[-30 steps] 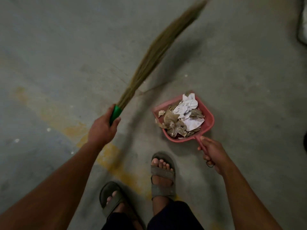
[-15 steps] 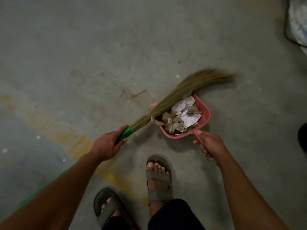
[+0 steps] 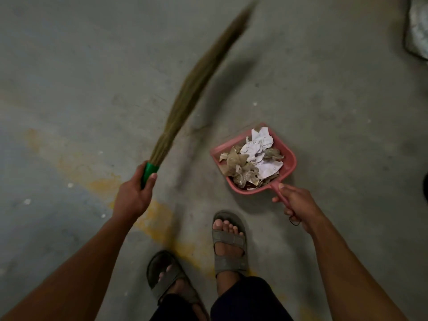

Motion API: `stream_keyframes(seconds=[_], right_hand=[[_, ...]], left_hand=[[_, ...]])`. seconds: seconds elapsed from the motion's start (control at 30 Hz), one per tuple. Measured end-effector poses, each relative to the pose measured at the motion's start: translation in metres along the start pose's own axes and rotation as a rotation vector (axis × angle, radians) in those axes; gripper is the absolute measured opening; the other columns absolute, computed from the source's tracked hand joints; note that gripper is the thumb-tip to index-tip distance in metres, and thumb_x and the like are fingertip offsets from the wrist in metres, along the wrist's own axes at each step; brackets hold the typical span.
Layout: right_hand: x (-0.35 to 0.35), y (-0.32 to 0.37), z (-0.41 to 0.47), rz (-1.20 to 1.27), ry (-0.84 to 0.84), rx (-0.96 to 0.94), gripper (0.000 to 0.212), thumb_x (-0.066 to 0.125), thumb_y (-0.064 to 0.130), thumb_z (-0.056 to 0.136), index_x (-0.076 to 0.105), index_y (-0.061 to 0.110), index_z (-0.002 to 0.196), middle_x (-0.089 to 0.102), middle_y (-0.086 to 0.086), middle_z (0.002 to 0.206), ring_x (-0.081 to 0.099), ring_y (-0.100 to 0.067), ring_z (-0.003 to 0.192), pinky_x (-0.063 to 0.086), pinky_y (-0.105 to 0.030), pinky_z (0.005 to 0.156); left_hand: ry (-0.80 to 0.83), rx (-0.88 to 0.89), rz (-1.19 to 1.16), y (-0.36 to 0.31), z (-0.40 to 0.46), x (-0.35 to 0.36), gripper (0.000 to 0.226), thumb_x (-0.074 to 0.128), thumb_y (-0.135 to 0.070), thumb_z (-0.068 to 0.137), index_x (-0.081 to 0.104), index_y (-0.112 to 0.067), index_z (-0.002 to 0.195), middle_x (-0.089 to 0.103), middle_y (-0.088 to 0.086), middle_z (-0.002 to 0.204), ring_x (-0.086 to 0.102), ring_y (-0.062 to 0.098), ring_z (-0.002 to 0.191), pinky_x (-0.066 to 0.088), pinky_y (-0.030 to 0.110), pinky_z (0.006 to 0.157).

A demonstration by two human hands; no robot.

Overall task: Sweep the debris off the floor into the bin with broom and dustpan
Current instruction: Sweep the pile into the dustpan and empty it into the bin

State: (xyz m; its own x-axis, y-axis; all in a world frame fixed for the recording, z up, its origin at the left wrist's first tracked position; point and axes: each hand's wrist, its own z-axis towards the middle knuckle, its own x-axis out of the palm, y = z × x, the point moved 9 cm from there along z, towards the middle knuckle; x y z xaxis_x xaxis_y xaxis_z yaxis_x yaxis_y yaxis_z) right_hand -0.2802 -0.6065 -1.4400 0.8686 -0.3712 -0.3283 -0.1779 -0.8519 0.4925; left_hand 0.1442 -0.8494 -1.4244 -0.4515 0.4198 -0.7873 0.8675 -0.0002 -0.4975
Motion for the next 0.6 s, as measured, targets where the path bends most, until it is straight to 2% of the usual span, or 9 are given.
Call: stream_keyframes(seconds=[0.1,0.17,0.3,0.43,0.6], right_hand=[[0.003,-0.004,-0.005,0.000,-0.002,0.010,0.025,0.057,0.037,0.107,0.074,0.029,0.123,0.080,-0.009,0.095,0.039,-0.014,0.045,0.026,-0.015,0.044],[0.003,-0.005,-0.009,0.000,-0.017,0.014,0.022,0.057,0.038,0.107,0.075,0.031,0.118,0.080,-0.008,0.095,0.040,-0.014,0.046,0.026,-0.015,0.045],[0.017,-0.015,-0.026,-0.045,-0.038,0.022,0.018,0.058,0.042,0.105,0.075,0.035,0.105,0.080,-0.003,0.090,0.045,-0.016,0.048,0.029,-0.017,0.046],[0.018,-0.015,-0.026,-0.063,-0.052,0.050,0.022,0.058,0.047,0.102,0.075,0.033,0.103,0.080,-0.001,0.088,0.046,-0.017,0.050,0.031,-0.019,0.047],[0.018,-0.017,-0.023,-0.087,-0.065,0.029,0.020,0.058,0.047,0.103,0.075,0.037,0.104,0.080,0.000,0.089,0.047,-0.017,0.050,0.030,-0.019,0.046]], left_hand=[[-0.012,-0.138,0.073,0.025,0.002,-0.006,0.051,0.043,-0.051,0.109,0.038,-0.027,0.154,0.070,0.030,0.102,0.068,0.051,0.090,0.053,0.051,0.075],[0.016,-0.223,0.096,0.040,-0.004,-0.003,0.049,0.042,-0.047,0.110,0.038,-0.023,0.152,0.067,0.037,0.110,0.065,0.056,0.097,0.051,0.054,0.080],[0.138,-0.184,0.161,0.051,-0.032,0.015,0.058,0.042,-0.048,0.110,0.033,-0.020,0.160,0.066,0.038,0.116,0.065,0.055,0.102,0.052,0.053,0.084],[0.224,-0.090,0.164,0.042,-0.045,0.041,0.061,0.041,-0.055,0.108,0.030,-0.025,0.159,0.070,0.032,0.106,0.068,0.049,0.089,0.053,0.046,0.071],[0.383,0.024,0.178,0.026,-0.058,0.067,0.062,0.038,-0.059,0.107,0.027,-0.030,0.160,0.069,0.020,0.090,0.064,0.036,0.073,0.052,0.040,0.066]])
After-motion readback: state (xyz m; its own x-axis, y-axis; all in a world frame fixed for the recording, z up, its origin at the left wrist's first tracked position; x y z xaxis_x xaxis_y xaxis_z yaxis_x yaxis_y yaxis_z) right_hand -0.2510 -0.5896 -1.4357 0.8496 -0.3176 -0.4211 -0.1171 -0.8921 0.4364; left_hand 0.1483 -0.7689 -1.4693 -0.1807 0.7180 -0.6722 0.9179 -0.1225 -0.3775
